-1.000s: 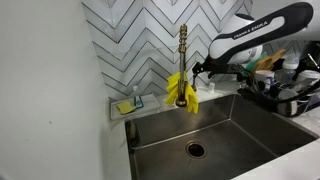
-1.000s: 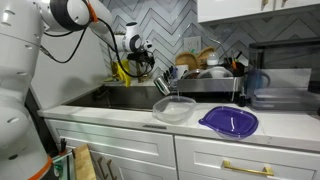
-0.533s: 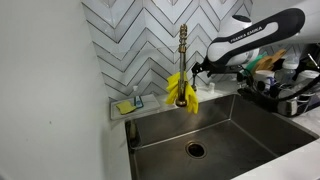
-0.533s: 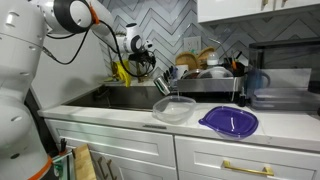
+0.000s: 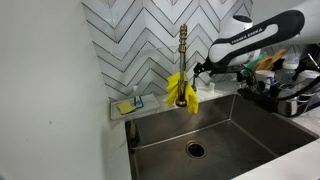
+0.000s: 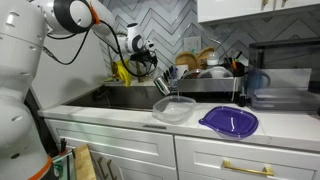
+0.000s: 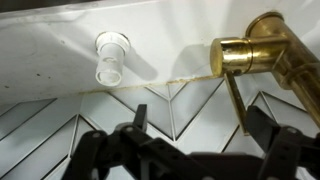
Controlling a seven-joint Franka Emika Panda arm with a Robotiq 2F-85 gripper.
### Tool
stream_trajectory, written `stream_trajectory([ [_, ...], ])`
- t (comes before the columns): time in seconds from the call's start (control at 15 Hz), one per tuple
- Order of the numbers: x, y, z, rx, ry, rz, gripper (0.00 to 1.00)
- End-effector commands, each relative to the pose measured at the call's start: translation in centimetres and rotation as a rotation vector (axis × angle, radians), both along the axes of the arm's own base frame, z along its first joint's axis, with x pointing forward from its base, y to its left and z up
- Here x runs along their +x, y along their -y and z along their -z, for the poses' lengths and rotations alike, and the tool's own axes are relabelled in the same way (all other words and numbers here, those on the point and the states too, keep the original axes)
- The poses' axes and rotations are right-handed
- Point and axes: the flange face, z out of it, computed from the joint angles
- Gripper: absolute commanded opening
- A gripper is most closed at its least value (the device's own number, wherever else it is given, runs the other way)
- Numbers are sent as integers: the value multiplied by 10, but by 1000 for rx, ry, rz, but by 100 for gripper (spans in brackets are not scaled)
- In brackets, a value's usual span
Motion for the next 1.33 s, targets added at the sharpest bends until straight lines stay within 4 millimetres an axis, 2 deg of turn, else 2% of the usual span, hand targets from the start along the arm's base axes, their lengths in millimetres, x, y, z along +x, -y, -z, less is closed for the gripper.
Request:
stream_trajectory([
  [0.0, 3, -3, 7, -8, 0, -6, 100],
  [0.67, 4, -18, 12, 40, -5, -5, 100],
  [1.27, 15, -12, 14, 20, 24, 9, 100],
])
